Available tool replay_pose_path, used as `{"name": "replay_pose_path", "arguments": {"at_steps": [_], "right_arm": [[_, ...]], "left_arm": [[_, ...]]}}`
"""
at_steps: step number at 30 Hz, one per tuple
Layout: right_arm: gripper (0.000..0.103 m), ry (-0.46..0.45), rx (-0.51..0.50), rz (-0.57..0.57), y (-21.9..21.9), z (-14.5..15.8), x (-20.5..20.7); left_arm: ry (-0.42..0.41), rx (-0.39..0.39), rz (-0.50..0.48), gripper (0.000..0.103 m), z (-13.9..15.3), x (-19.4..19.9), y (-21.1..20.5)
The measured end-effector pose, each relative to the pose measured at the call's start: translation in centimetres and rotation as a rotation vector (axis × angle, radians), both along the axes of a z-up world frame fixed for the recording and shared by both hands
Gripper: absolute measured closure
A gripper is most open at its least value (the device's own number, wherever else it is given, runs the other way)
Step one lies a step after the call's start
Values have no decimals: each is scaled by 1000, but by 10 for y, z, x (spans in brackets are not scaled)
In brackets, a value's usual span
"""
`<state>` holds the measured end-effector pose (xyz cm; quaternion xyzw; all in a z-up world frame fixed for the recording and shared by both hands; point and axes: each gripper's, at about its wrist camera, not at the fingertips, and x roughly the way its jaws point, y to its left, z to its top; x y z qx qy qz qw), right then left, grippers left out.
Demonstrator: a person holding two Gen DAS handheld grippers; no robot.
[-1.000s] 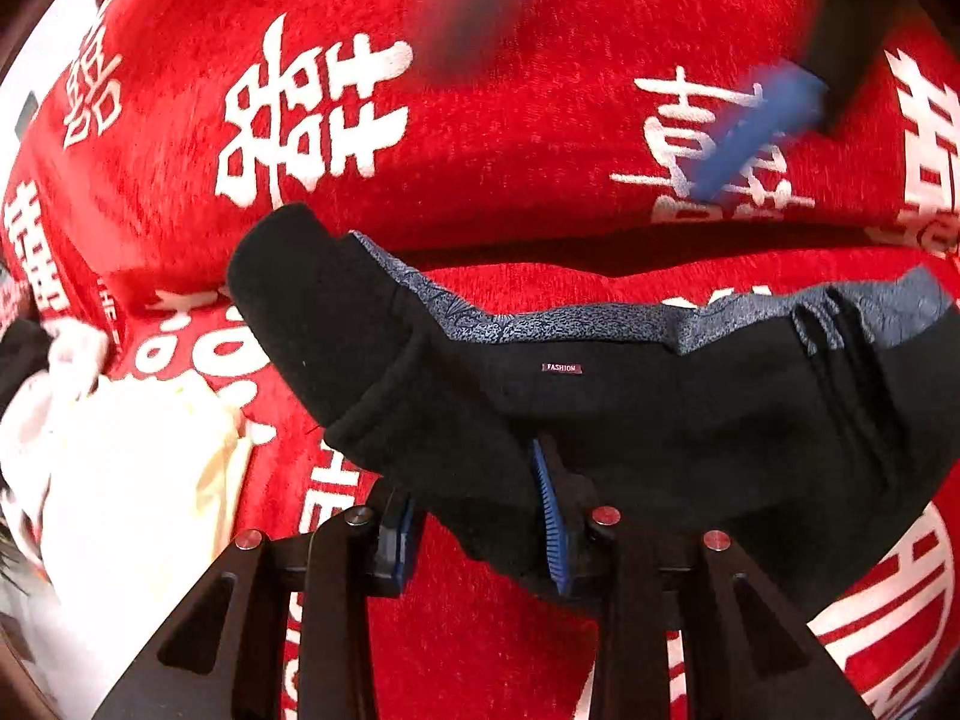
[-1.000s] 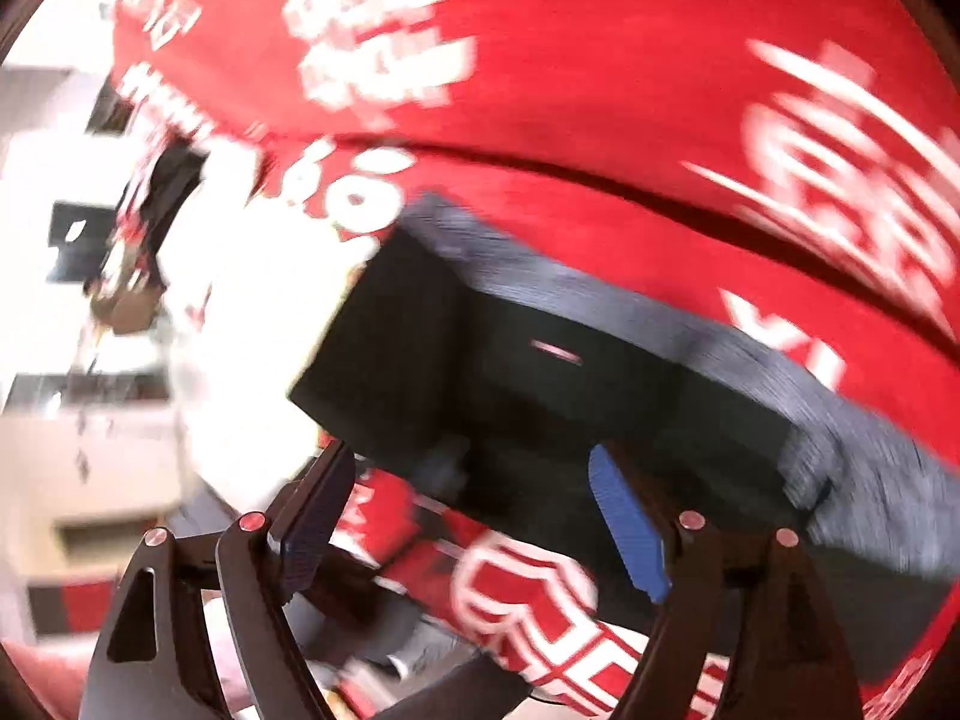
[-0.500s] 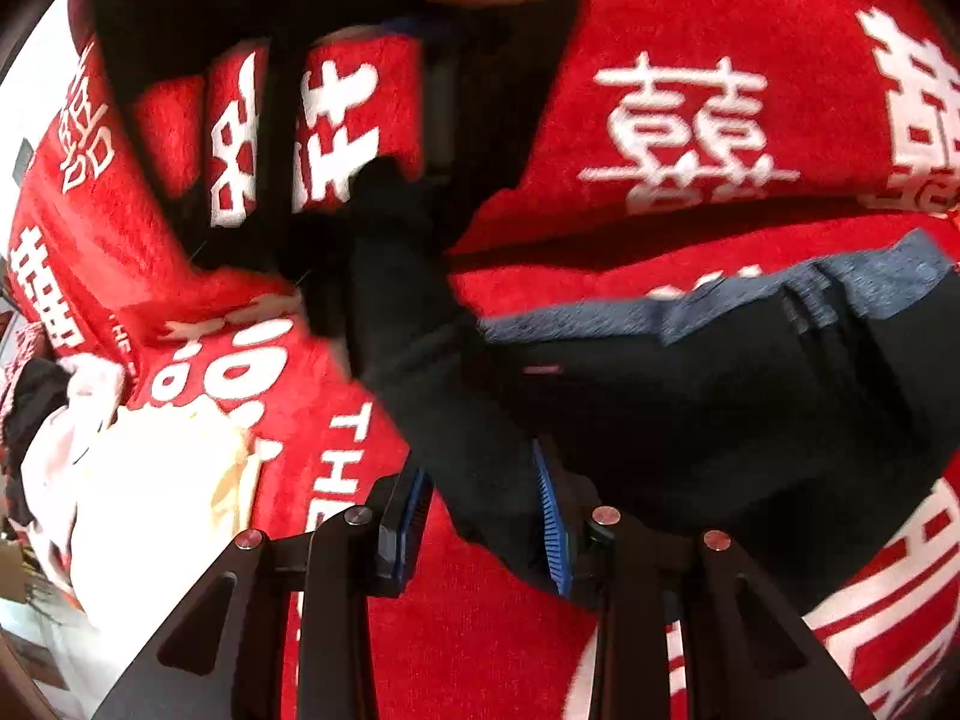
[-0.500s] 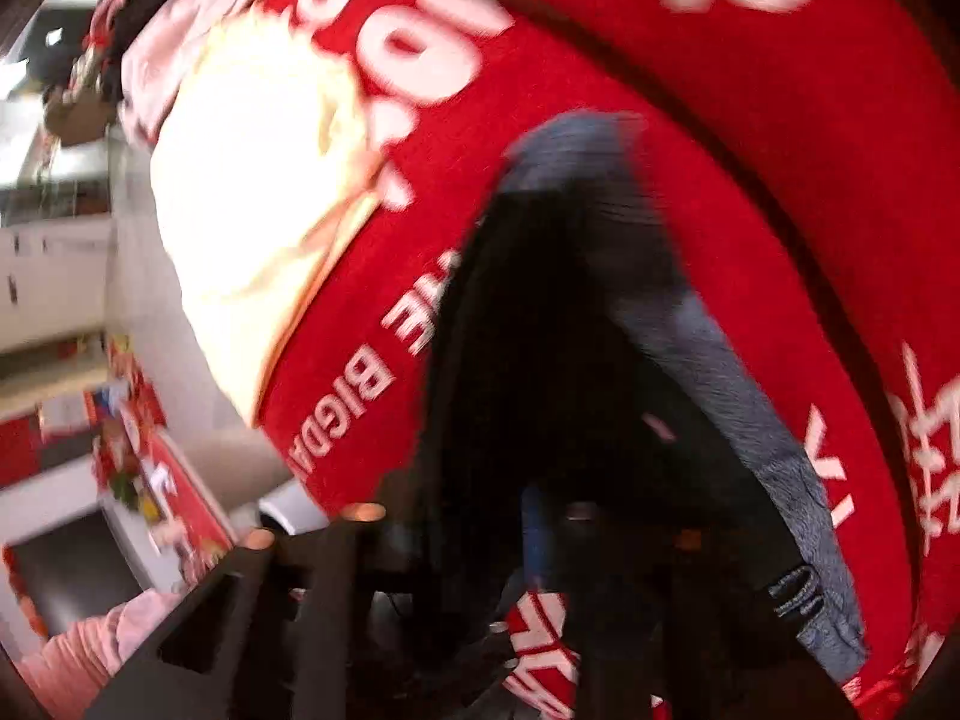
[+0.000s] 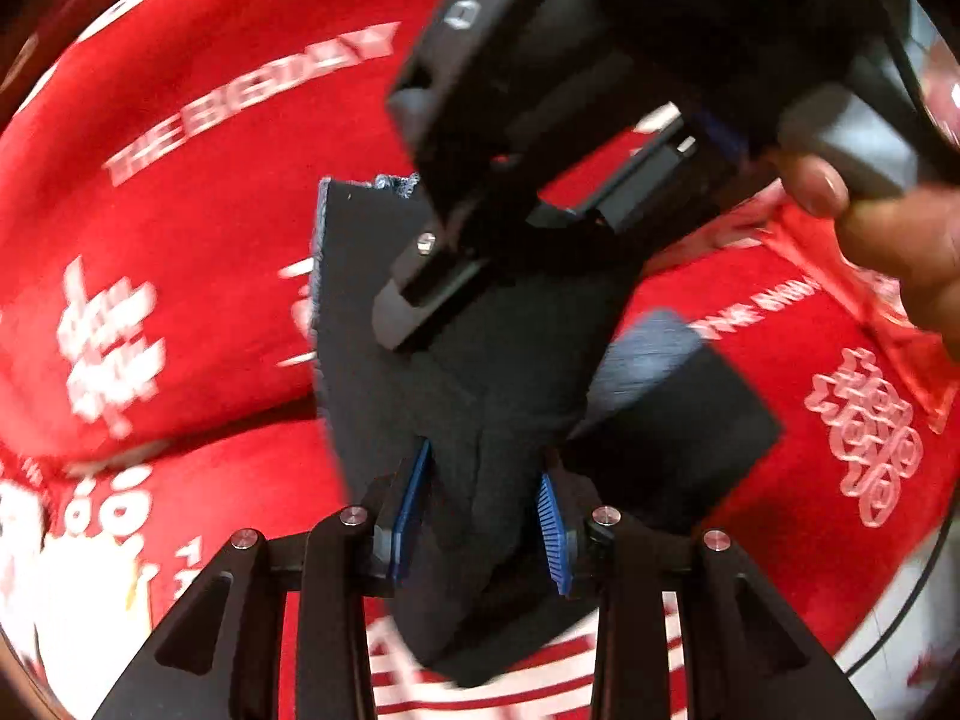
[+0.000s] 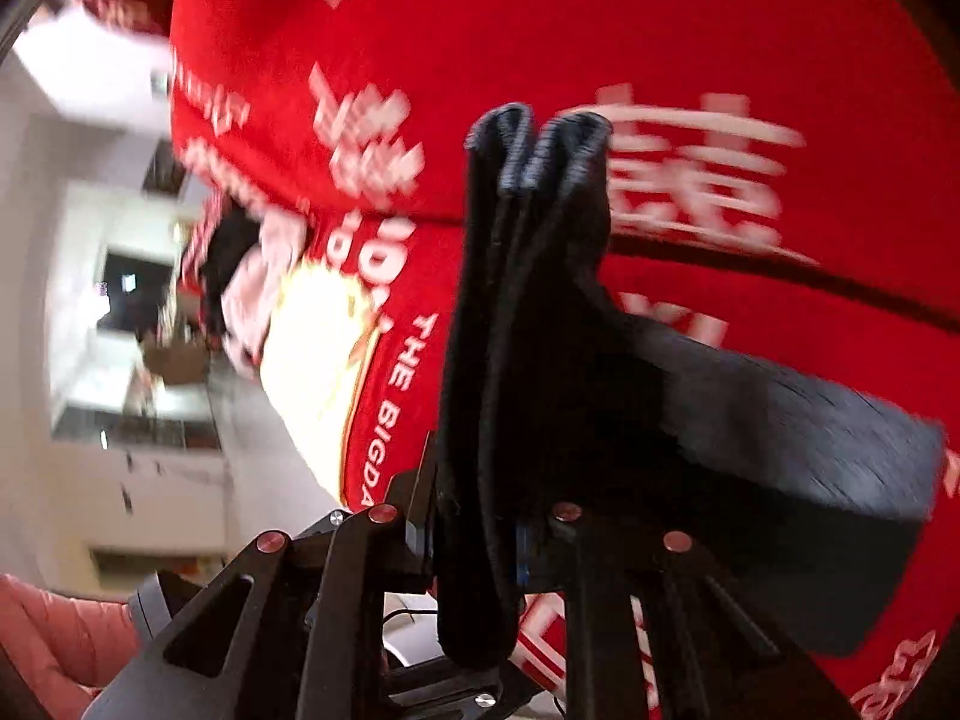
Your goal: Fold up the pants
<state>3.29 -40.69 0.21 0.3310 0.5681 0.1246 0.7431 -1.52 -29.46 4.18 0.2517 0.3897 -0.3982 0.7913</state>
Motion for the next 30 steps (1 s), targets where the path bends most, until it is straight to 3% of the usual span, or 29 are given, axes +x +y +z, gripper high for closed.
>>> {"name": "replay_pose_path", "arguments": {"at_steps": [4, 8, 12, 14, 16, 20, 23, 27, 30], "right_arm": [[84, 9, 40, -132, -61, -14, -61], [84, 34, 68, -229, -108, -46, -107], [83, 100, 58, -266, -133, -93, -123], [80, 126, 66, -268, -131, -114, -125], [75, 132, 51, -276, -133, -123, -131], [73, 134, 20, -298, -145, -117, -152], [56, 187, -145, -295, -141, -102, -162], [57, 183, -312, -316, -137, -73, -180], [62, 125, -336, -353, -129, -51, -184]], "left_arm": [[10, 54, -114, 68, -16, -48, -55], [22, 100, -175, 68, -43, -82, -94], [38, 188, -156, 68, -82, -94, -114], [36, 230, -155, 58, -92, -96, -115], [53, 232, -147, 36, -92, -95, -110], [101, 236, -112, 34, -78, -81, -89], [122, 215, -41, 34, -60, -58, -69], [145, 238, 136, 34, -53, -8, -39], [154, 285, 235, 34, -68, 19, -22]]}}
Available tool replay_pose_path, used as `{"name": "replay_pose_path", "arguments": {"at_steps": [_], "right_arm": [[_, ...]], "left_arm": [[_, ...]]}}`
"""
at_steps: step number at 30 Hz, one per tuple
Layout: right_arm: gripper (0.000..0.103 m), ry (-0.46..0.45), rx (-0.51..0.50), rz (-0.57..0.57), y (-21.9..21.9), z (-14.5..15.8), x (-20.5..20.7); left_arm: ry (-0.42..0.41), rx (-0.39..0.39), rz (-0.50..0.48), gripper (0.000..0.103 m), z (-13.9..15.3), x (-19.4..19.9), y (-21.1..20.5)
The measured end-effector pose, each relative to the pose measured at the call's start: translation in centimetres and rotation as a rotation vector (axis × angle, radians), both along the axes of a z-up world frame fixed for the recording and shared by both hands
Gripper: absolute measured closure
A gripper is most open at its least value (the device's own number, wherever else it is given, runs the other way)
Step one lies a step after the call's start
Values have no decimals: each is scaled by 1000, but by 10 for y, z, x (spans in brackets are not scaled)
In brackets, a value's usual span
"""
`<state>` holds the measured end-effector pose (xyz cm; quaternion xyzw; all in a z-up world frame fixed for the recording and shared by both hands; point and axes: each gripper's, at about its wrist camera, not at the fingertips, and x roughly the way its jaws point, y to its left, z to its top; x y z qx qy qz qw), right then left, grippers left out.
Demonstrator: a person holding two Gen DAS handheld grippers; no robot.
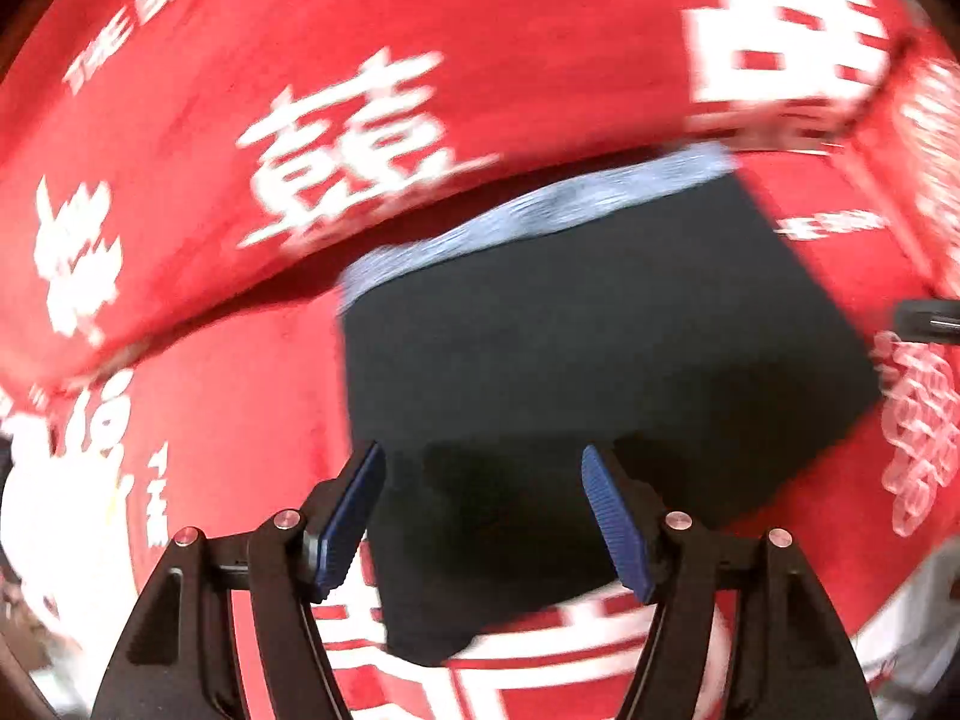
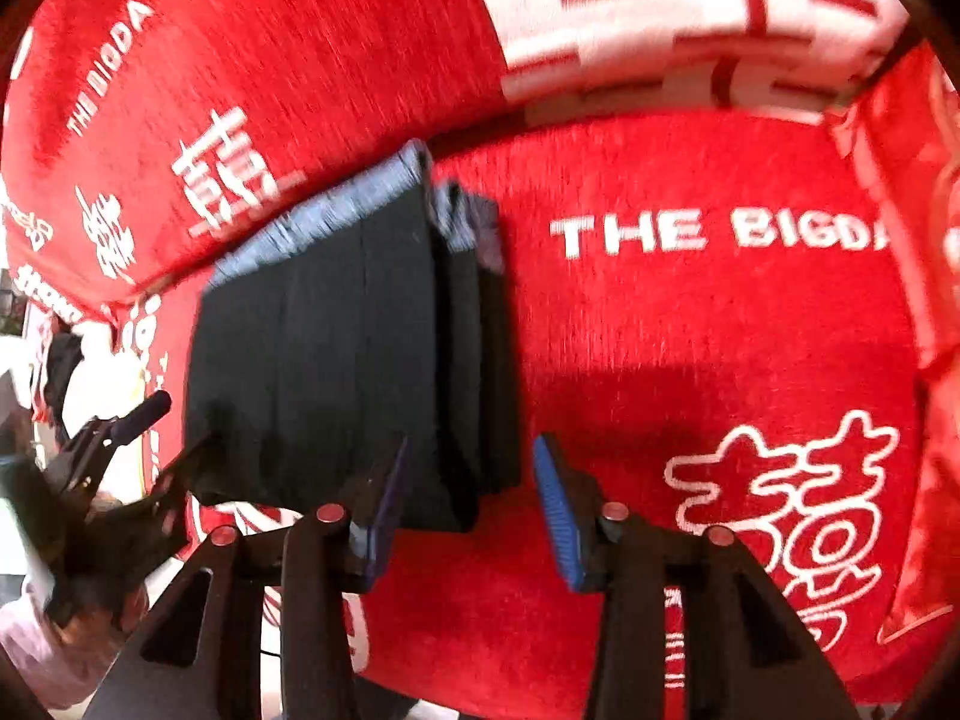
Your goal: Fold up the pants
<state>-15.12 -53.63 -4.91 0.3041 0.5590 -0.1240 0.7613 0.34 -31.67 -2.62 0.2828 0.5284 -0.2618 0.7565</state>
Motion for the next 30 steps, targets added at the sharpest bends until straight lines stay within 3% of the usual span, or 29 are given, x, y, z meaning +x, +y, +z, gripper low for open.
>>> {"name": "replay_pose_path", "arguments": {"at_steps": [1, 3, 4, 8, 11, 15, 19, 22, 26, 30], "right_arm": [[62, -19, 2, 2, 6, 4, 3], [62, -20, 5, 28, 18, 0, 14], [62, 0, 0, 46, 25, -7, 21], [63, 136, -83, 100, 52, -46, 41], [61, 126, -128, 92, 58, -45, 39], [61, 155, -107, 32, 57, -46, 35], [61, 203, -142, 7, 61, -44, 41], [60, 224, -172, -14, 66, -34, 46], [60, 123, -231, -28, 69, -6, 64], [60, 81, -281, -14, 55, 4, 100]], "left_arm": [[29, 10, 17, 31, -10, 7, 5], [78, 13, 63, 13, -33, 19, 18], [91, -4, 87, 10, -38, 22, 22], [204, -76, 156, 4, -50, 34, 34], [250, -100, 195, 3, -52, 37, 42], [309, -102, 223, 3, -51, 41, 52], [298, -80, 222, 4, -40, 47, 62], [260, -117, 243, 4, -22, 64, 71], [209, -128, 257, 4, -11, 92, 62], [163, -138, 260, 4, -23, 119, 37]]}}
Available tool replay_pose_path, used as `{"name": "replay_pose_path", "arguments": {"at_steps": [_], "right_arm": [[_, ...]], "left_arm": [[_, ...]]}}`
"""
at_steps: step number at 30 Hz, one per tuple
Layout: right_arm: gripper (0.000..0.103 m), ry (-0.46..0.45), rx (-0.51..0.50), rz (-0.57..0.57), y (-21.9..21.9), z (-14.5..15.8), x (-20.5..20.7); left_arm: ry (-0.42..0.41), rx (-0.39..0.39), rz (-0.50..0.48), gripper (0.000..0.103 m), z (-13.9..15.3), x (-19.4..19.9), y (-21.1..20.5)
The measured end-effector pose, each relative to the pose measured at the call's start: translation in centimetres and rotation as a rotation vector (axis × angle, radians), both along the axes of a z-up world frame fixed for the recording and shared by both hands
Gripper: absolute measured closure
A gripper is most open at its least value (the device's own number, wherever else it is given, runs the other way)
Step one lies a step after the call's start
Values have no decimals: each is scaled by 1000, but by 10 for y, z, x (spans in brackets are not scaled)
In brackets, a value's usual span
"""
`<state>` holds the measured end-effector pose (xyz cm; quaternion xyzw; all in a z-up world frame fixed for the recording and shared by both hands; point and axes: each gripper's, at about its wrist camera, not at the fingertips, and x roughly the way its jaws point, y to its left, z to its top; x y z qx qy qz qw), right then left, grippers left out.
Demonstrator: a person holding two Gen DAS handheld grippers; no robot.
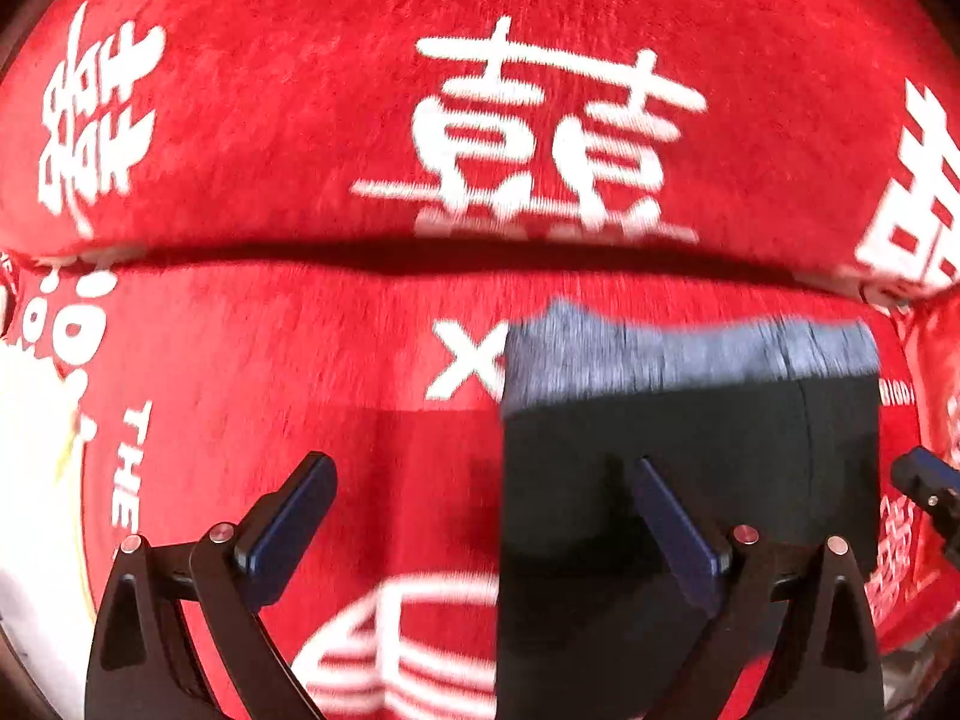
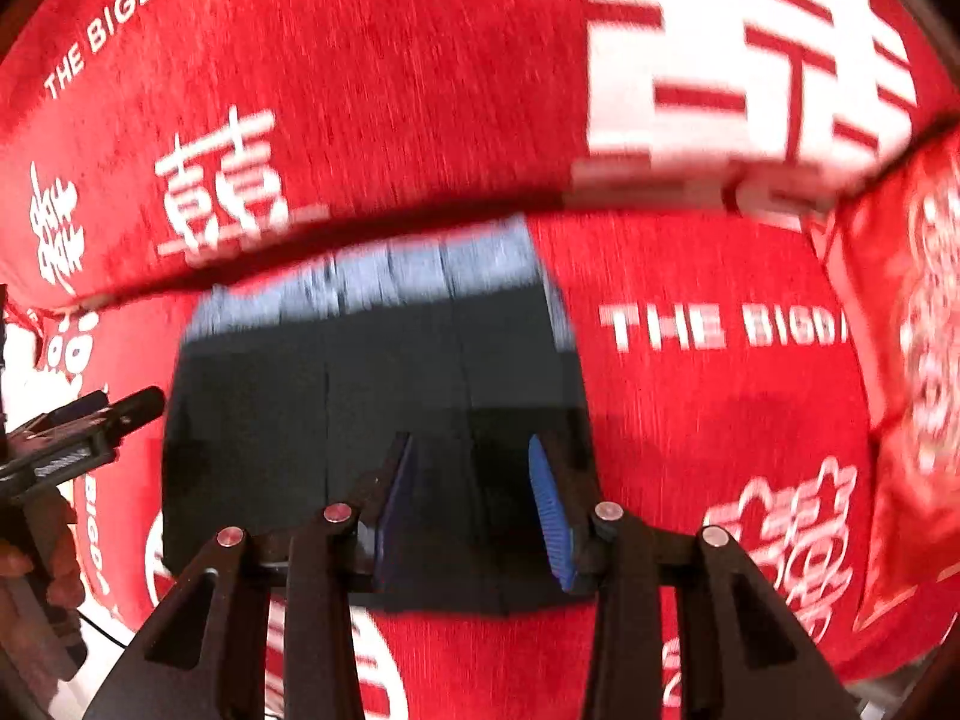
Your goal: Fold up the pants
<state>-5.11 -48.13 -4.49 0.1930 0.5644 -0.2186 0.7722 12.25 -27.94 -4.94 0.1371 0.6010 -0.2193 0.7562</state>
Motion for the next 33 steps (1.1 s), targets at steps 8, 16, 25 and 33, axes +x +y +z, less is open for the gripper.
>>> {"name": "replay_pose_path", "arguments": {"at_steps": [8, 16, 25, 33], "right_arm": [[60, 83, 159, -104, -41, -56, -9], [59, 84, 163, -94, -28, -35, -43], [55, 96, 175, -41, -13, -45, -56], [48, 45, 170, -59, -13, -58, -67]], "left_arm": [[35, 36, 26, 1, -40, -1, -6], [20, 89, 29, 1, -43, 3, 0], [-7, 125, 23, 1, -32, -10, -3], [-17, 147, 7, 1, -29, -15, -2]]}}
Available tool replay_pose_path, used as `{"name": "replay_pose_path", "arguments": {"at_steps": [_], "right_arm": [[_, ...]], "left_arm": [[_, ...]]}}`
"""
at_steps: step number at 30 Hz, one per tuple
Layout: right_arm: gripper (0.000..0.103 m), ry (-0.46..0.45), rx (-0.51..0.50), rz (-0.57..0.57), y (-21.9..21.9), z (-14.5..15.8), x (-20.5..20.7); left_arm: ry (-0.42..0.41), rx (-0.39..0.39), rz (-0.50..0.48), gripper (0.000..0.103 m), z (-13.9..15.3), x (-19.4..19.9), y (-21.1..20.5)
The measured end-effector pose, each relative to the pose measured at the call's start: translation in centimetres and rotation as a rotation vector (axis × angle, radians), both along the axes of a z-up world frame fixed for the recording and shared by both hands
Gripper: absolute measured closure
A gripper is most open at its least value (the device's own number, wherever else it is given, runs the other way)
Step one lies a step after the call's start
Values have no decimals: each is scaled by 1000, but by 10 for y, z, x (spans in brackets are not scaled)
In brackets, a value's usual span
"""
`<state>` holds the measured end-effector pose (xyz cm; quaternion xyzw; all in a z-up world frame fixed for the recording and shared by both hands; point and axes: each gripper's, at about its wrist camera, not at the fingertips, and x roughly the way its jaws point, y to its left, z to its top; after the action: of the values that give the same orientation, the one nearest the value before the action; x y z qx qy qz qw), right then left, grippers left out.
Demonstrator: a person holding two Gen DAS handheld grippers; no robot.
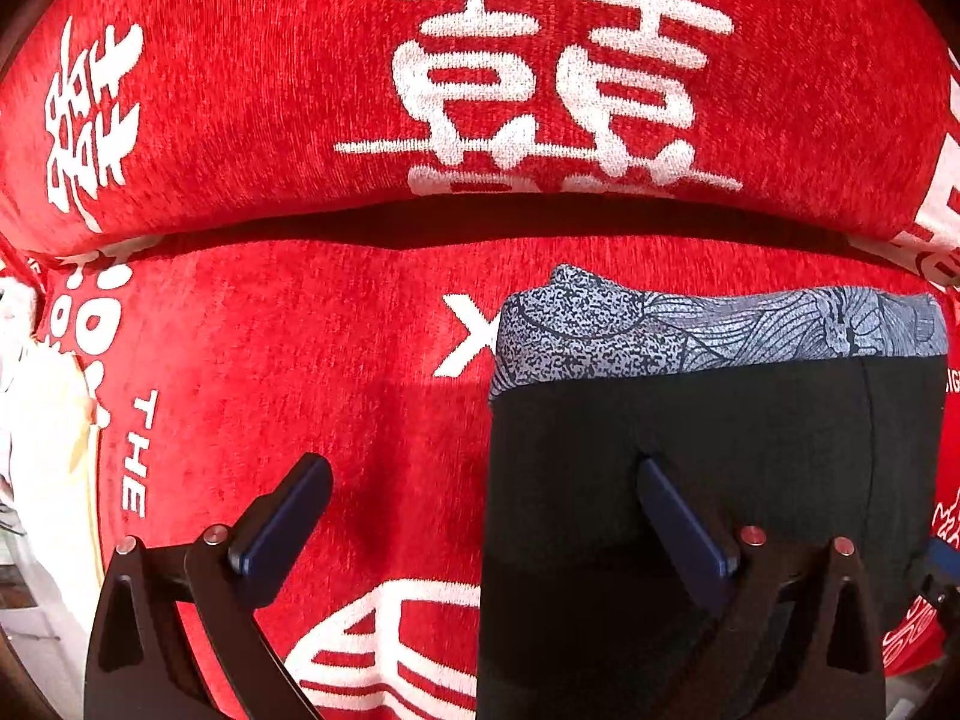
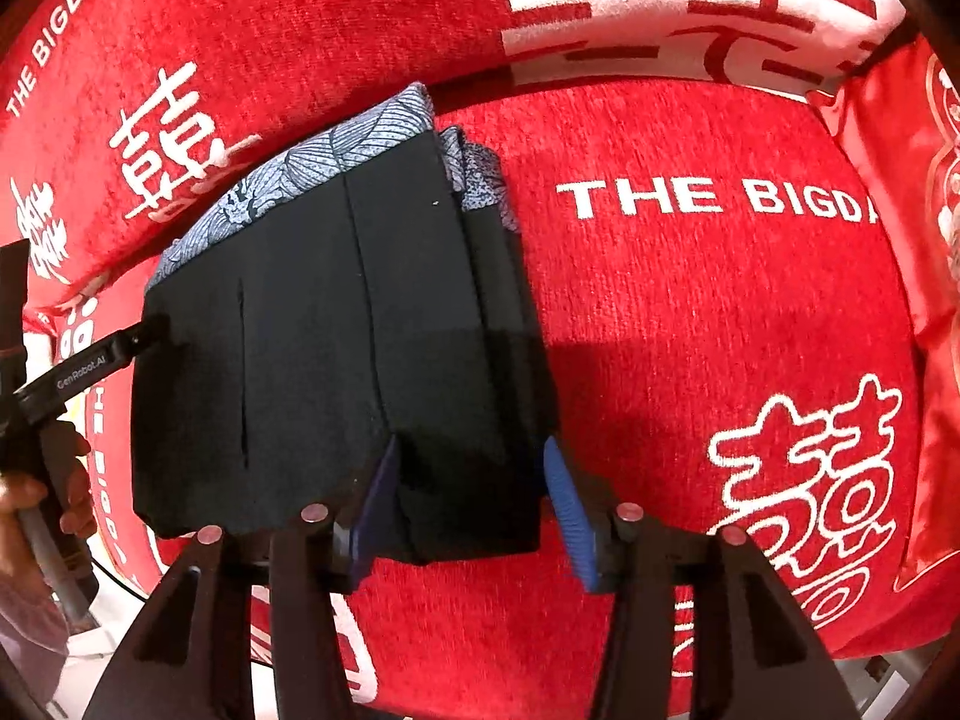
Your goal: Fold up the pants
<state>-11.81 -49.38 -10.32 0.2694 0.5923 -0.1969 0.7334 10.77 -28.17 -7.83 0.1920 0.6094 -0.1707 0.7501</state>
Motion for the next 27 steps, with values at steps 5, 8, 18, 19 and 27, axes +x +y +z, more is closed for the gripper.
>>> {"name": "replay_pose_path", "arguments": {"at_steps": [5, 8, 18, 19, 27], "right_arm": [[46, -5, 9, -8, -1, -7, -4], [43, -8, 11, -11, -3, -9, -6], [39, -12, 23, -16, -7, -12, -9], [39, -12, 23, -16, -7, -12, -9], [37, -13, 24, -15, -7, -13, -10]], "left_arm": [[-2, 7, -12, 1, 3, -5, 1], [3, 8, -11, 1, 1, -5, 1], [5, 14, -13, 1, 1, -9, 2], [5, 14, -13, 1, 1, -9, 2], [4, 19, -31, 1, 0, -8, 2]]}}
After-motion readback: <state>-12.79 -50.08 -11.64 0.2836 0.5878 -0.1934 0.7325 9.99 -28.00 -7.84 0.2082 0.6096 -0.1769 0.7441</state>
